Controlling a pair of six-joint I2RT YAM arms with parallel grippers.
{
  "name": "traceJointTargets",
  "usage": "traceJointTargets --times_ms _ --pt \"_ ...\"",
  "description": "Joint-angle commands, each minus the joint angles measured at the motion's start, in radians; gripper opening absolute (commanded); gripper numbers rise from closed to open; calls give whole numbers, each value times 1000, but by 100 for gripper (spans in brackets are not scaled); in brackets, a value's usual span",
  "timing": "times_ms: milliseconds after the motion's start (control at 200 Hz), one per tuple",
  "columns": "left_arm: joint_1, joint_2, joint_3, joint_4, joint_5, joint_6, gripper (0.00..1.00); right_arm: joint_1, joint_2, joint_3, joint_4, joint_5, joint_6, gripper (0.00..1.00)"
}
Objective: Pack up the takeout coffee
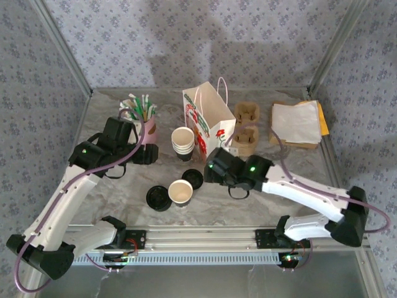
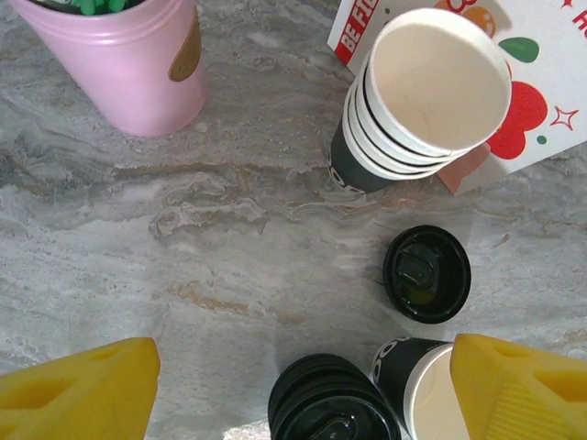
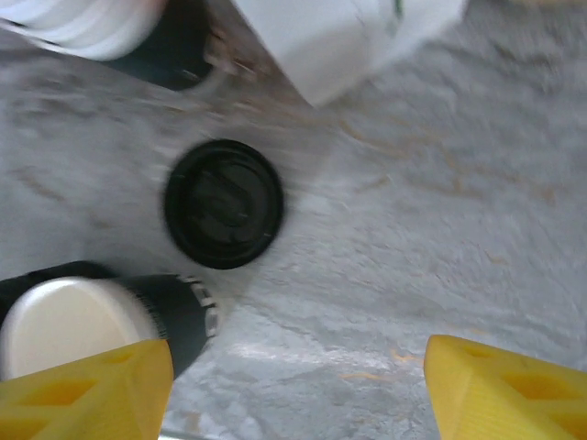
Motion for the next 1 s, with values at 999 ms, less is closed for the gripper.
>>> traceJointTargets --times_ms 999 --pt "6 -46 -46 10 -18 -66 84 -77 614 246 24 -192 62 65"
